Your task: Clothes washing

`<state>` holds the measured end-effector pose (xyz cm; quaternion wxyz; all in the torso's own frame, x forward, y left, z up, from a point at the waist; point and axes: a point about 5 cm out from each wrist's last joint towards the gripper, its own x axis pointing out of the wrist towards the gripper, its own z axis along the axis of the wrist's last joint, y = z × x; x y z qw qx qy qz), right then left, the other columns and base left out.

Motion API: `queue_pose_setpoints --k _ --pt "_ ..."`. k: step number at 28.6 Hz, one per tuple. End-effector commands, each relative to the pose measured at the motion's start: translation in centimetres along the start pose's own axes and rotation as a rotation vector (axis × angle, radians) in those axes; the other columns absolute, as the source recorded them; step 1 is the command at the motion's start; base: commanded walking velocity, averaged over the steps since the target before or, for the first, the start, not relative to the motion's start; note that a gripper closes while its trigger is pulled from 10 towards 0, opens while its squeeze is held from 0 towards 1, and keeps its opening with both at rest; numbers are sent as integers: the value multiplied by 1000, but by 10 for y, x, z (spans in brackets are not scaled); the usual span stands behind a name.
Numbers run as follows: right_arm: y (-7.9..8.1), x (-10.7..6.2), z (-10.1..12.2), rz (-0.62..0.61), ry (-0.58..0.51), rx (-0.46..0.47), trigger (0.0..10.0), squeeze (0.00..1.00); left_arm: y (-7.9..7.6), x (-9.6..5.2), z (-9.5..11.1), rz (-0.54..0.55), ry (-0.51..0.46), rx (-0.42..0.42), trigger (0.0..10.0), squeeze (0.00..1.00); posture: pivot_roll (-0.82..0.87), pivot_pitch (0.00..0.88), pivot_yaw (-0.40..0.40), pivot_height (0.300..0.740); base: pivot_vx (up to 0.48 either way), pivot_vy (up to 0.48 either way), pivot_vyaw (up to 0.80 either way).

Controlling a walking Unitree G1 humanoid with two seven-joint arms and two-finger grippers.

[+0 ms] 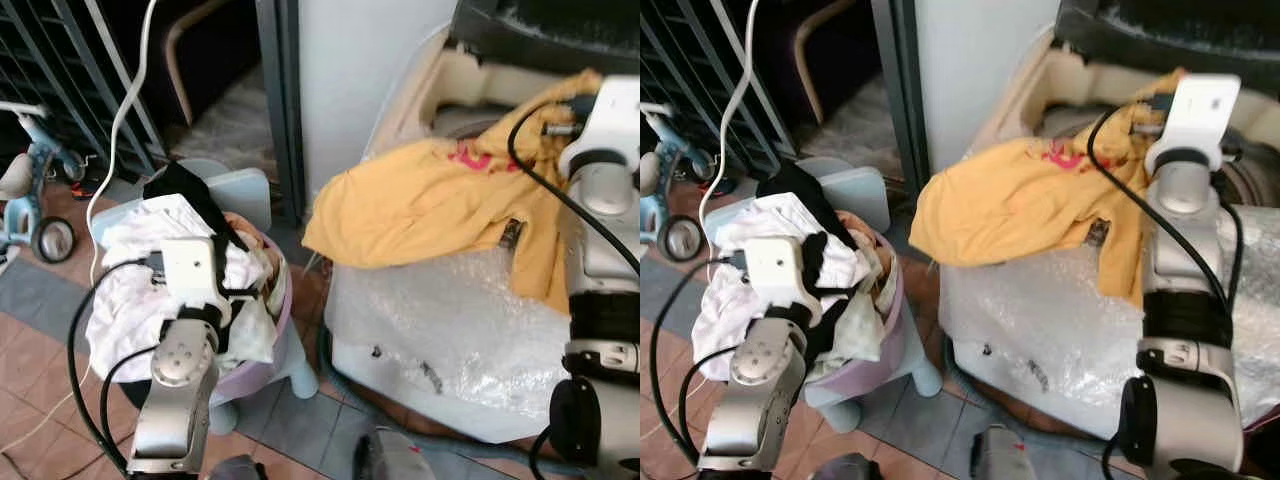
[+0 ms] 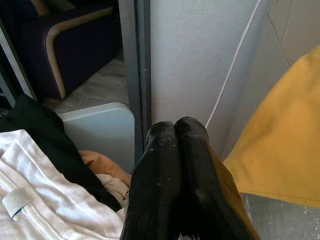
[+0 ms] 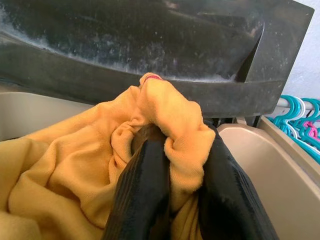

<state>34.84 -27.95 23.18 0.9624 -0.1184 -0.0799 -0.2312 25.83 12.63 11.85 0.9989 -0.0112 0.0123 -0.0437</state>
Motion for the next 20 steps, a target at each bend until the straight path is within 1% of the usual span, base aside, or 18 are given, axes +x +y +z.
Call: queue_pose_setpoints --k 1,5,7,8,9,10,11,12,13,14,15,16,17,18,20 --pt "7 -1 6 16 -16 11 10000 0 13 -5 -5 52 26 20 10000 0 17 116 6 728 0 0 -800" --pt "6 1 3 -1 18 -7 10000 0 12 -4 -6 52 29 19 10000 0 16 117 5 728 0 0 -800" --pt "7 1 0 12 44 36 10000 0 12 -4 -6 52 30 18 10000 0 15 117 4 728 0 0 -800" --pt "10 2 -6 33 99 10 10000 0 11 -4 -6 52 32 17 10000 0 13 117 1 728 0 0 0" --pt "11 1 -9 44 119 2 10000 0 11 -4 -6 53 33 16 10000 0 13 117 1 728 0 0 0" --pt "13 1 -12 65 146 22 10000 0 12 -4 -7 56 35 13 10000 0 13 117 1 728 0 0 0" --pt "22 -4 -17 155 181 68 10000 86 12 -4 -7 59 39 3 10000 0 13 117 -2 728 0 0 0" --pt "25 -6 -19 193 188 76 10000 86 12 -4 -8 60 40 1 10000 0 12 117 -2 728 0 0 0" --pt "29 -10 -21 227 187 84 10000 1000 12 -4 -8 64 45 5 10000 0 12 117 -5 728 0 0 0" --pt "33 -14 -22 249 180 96 10000 1000 13 -4 -8 72 52 13 10000 0 13 117 -5 728 0 0 0" --pt "36 -16 -22 268 174 89 10000 1000 13 -4 -9 84 57 19 10000 0 14 118 -5 728 0 0 0" --pt "36 -16 -22 268 174 89 10000 1000 13 -4 -9 84 57 19 10000 0 14 118 -5 728 0 0 0" --pt "39 -18 -21 293 161 90 10000 1000 13 -4 -10 89 61 22 10000 0 13 118 -5 728 0 0 0" --pt "48 -24 -16 362 126 75 10000 1000 14 -4 -11 102 69 19 10000 0 11 118 -4 728 0 0 0" --pt "54 -28 -12 406 92 68 10000 1000 14 -4 -12 104 81 8 10000 0 10 118 -3 728 0 0 0"
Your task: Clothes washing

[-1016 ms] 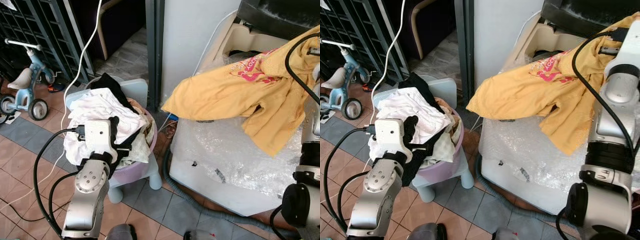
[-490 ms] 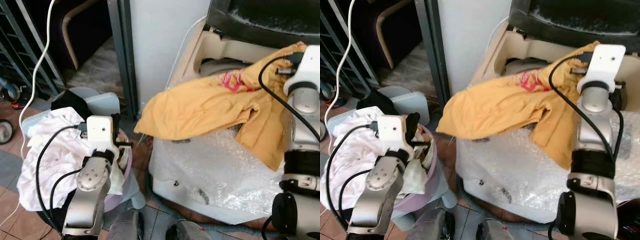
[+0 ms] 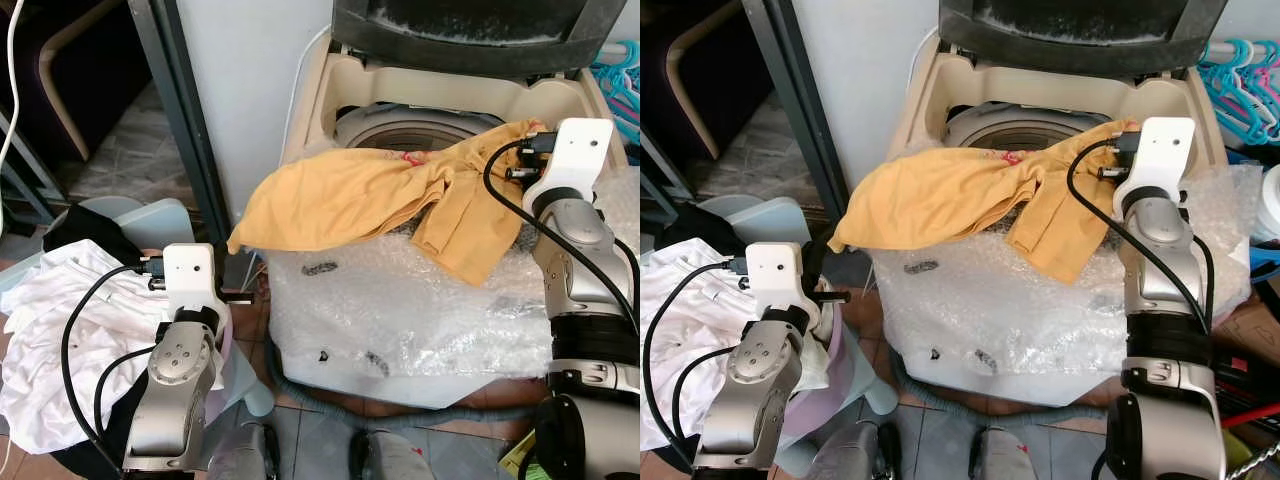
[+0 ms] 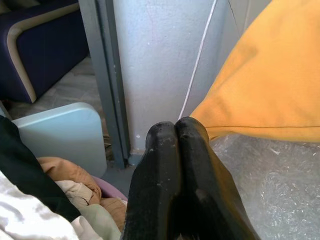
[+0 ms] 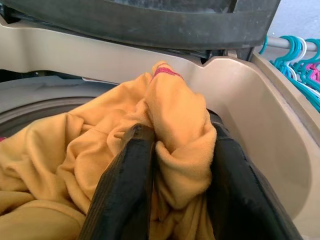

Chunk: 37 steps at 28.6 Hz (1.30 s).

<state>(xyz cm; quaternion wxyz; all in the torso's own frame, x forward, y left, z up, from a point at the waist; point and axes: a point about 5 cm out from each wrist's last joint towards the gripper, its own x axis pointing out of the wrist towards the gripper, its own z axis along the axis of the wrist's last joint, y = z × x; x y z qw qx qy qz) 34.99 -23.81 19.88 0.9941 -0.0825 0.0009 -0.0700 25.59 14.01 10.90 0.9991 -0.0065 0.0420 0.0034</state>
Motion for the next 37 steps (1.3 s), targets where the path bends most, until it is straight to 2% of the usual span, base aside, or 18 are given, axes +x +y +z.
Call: queue_pose_setpoints --k 1,3,4,6,7,8,10,11,12,18,19,22,23,24,28,31,35,37 --pt "15 -3 9 82 -60 -9 10000 1000 0 -1 -3 6 29 -4 10000 0 10 118 -3 728 0 0 0" --pt "17 -6 19 78 -131 -21 10000 1000 -1 -1 -2 -6 27 1 10000 0 9 116 -3 728 0 0 0" --pt "21 -12 37 118 -249 13 10000 1000 -3 -1 -1 -18 23 4 10000 0 9 115 -2 728 0 0 0" --pt "24 -16 47 159 -306 44 10000 1000 -4 -2 -1 -21 25 1 10000 0 9 114 -3 728 0 0 0" --pt "34 -23 57 274 -341 141 10000 1000 -4 -2 -2 -19 26 -1 10000 0 8 112 -4 728 0 0 0" --pt "34 -23 57 274 -341 141 10000 1000 -4 -2 -2 -19 26 -1 10000 0 8 112 -4 728 0 0 0" --pt "53 -37 64 534 -314 247 10000 1000 -3 -1 -3 -15 27 -3 10000 0 4 111 -4 728 0 0 0" --pt "53 -37 64 534 -314 247 10000 1000 -3 -1 -3 -15 27 -3 10000 0 4 111 -4 728 0 0 0" --pt "61 -45 64 653 -291 272 10000 1000 -3 0 -2 -19 25 -3 10000 0 0 108 -5 728 0 0 0" --pt "88 -83 42 1077 -163 155 10000 1000 -7 2 -1 -34 17 -5 10000 0 -2 106 -5 728 0 0 0" --pt "94 -90 30 1121 -108 99 10000 875 -7 2 -1 -35 15 -5 10000 0 -2 106 -7 728 0 0 0" --pt "100 -94 19 1137 -66 39 10000 765 -7 2 0 -34 13 -6 10000 0 3 106 -9 728 0 0 0" --pt "103 -96 13 1146 -47 -5 10000 627 -7 2 0 -33 12 -6 10000 0 5 109 -8 728 0 0 0" --pt "105 -94 2 1122 -3 -84 10000 8 -6 2 0 -31 11 -6 10000 0 7 109 -10 728 0 0 0" --pt "100 -81 -13 1002 61 -222 10000 0 -6 2 -1 -29 12 -5 10000 0 9 111 -10 728 0 0 0" --pt "85 -57 -15 759 80 -246 10000 0 -5 1 -1 -28 13 -5 10000 0 8 112 -11 728 0 0 0" --pt "45 -26 -5 376 68 -108 10000 0 -6 1 -1 -30 17 -5 10000 0 4 114 -11 728 0 0 0" --pt "33 -20 -2 278 57 -72 10000 0 -6 1 -1 -29 18 -5 10000 0 3 114 -11 728 0 0 0"
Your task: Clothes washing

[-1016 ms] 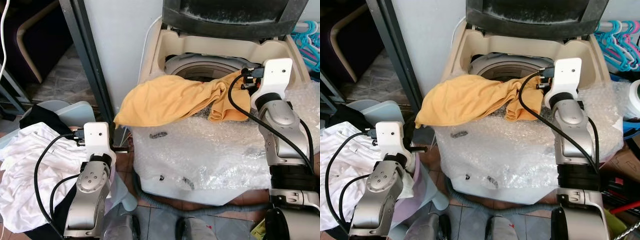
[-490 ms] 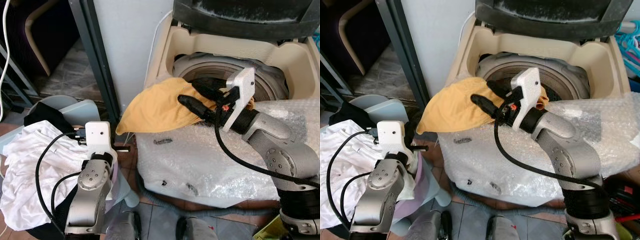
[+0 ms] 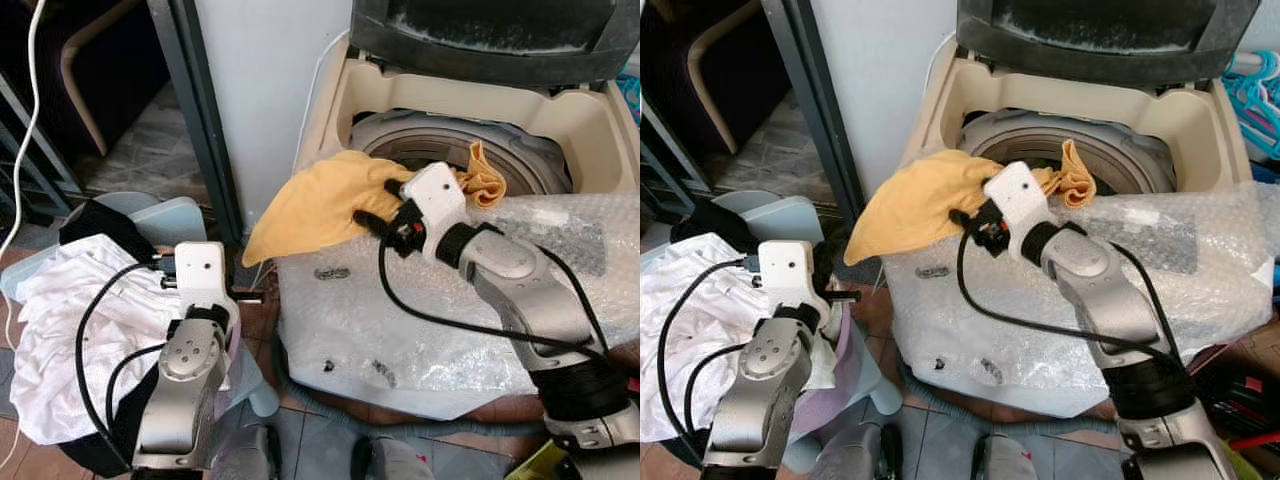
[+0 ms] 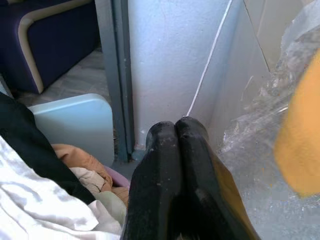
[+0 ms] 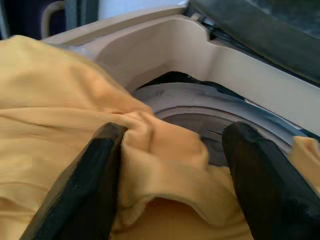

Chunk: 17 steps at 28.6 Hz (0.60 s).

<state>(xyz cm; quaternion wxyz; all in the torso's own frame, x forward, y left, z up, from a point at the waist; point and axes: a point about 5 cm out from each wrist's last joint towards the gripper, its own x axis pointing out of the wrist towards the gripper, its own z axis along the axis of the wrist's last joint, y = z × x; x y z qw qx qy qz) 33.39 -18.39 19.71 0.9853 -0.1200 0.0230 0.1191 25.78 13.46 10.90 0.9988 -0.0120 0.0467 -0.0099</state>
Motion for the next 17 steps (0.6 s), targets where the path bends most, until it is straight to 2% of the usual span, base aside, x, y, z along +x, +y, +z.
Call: queue_pose_setpoints --k 1,3,5,7,9,10,12,14,15,17 --pt "-35 -5 -8 -225 32 69 10000 0 0 -1 -2 0 10 4 10000 0 2 114 -12 728 0 0 0" --pt "-47 -8 -5 -315 12 105 10000 0 0 -1 -2 1 11 4 10000 0 3 115 -11 728 0 0 0" --pt "-53 -10 0 -370 -21 98 10000 0 0 -1 -2 2 12 5 10000 0 3 114 -12 728 0 0 0" --pt "-54 -12 12 -410 -98 71 10000 0 1 -1 -3 4 14 5 10000 0 2 115 -12 728 0 0 0" --pt "-49 -12 21 -384 -161 94 10000 0 1 -1 -3 5 16 6 10000 0 2 115 -12 728 0 0 0" --pt "-40 -12 32 -334 -236 96 10000 0 1 -1 -3 5 17 7 10000 0 0 116 -11 728 0 0 0" --pt "-36 -12 36 -309 -263 102 10000 0 1 -1 -3 4 17 7 10000 0 0 116 -11 728 0 0 0" --pt "-14 -10 46 -128 -308 167 10000 0 1 0 -3 2 19 6 10000 0 -4 116 -8 728 0 0 0" --pt "2 -10 51 1 -329 184 10000 0 1 0 -3 -1 20 6 10000 0 -4 116 -7 728 0 0 0" --pt "19 -12 52 142 -320 202 10000 0 1 0 -3 -4 20 6 10000 0 -4 116 -6 728 0 0 0"
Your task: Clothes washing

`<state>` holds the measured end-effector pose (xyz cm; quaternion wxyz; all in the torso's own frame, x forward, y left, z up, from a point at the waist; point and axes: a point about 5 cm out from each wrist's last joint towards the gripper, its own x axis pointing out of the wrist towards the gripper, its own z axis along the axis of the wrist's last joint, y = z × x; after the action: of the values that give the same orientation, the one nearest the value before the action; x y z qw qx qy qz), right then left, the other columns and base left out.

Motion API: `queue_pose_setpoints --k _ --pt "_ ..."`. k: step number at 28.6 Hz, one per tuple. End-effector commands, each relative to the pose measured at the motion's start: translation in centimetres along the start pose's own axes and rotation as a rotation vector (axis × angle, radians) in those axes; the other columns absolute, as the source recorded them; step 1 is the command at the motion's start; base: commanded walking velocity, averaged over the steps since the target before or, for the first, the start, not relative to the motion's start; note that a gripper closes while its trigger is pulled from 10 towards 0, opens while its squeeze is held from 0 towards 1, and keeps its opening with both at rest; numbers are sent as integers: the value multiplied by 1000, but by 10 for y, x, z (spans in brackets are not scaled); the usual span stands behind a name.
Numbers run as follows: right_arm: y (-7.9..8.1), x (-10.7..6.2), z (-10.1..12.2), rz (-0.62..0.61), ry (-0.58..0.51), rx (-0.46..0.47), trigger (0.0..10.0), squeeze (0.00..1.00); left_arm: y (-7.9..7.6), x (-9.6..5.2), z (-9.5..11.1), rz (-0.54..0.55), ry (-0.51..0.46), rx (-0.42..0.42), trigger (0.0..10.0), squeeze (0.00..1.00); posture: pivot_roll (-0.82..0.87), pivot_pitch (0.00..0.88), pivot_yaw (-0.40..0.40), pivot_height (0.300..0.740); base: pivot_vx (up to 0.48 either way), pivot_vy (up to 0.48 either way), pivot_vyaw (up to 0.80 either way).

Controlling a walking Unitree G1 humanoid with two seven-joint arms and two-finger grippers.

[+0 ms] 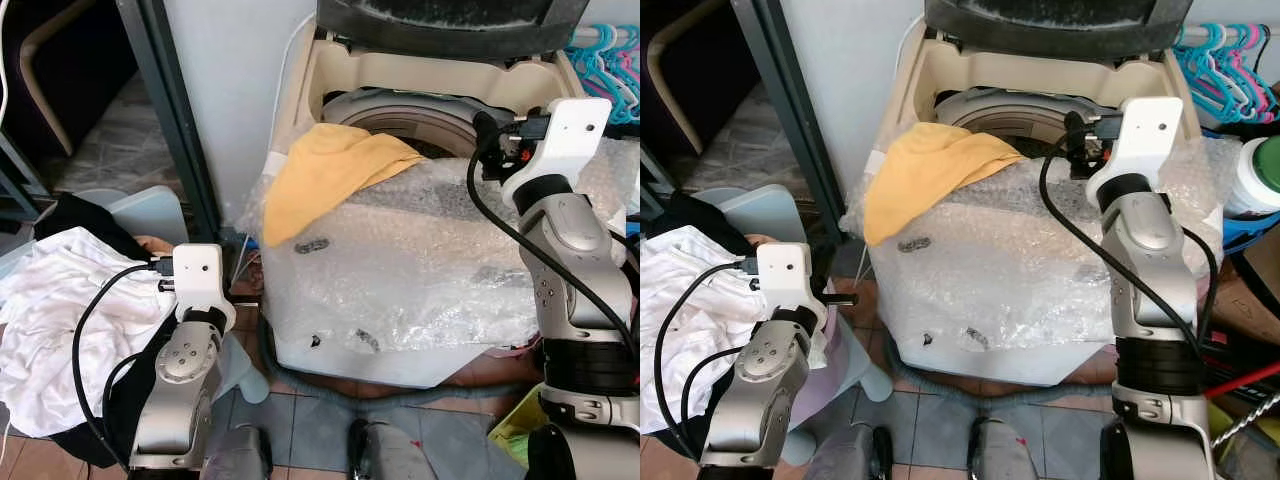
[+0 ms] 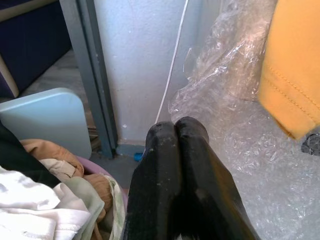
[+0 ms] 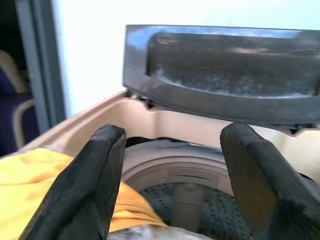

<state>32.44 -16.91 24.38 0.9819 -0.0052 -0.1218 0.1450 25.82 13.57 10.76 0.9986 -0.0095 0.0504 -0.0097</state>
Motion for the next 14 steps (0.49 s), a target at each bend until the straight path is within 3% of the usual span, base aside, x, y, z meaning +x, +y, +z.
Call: queue_pose_setpoints --k 1,4,8,9,11,14 --pt "14 -1 1 115 11 31 10000 0 -1 0 -2 -4 13 2 10000 0 -4 116 -6 728 0 0 0" --pt "39 -11 -7 320 48 86 10000 0 -2 0 -1 -2 7 3 10000 0 0 114 -8 728 0 0 0" --pt "63 -24 -16 500 98 99 10000 0 -1 0 -2 7 9 1 10000 0 1 115 -8 728 0 0 0" --pt "74 -28 -27 563 159 33 10000 0 -1 1 -2 4 12 0 10000 0 -1 114 -6 728 0 0 0" --pt "80 -26 -42 577 205 -85 10000 0 -2 1 -2 -12 14 1 10000 0 -3 114 -3 728 0 0 0" --pt "91 -16 -50 576 207 -93 10000 0 -5 3 -2 -24 13 2 10000 0 -3 112 1 728 0 0 0"
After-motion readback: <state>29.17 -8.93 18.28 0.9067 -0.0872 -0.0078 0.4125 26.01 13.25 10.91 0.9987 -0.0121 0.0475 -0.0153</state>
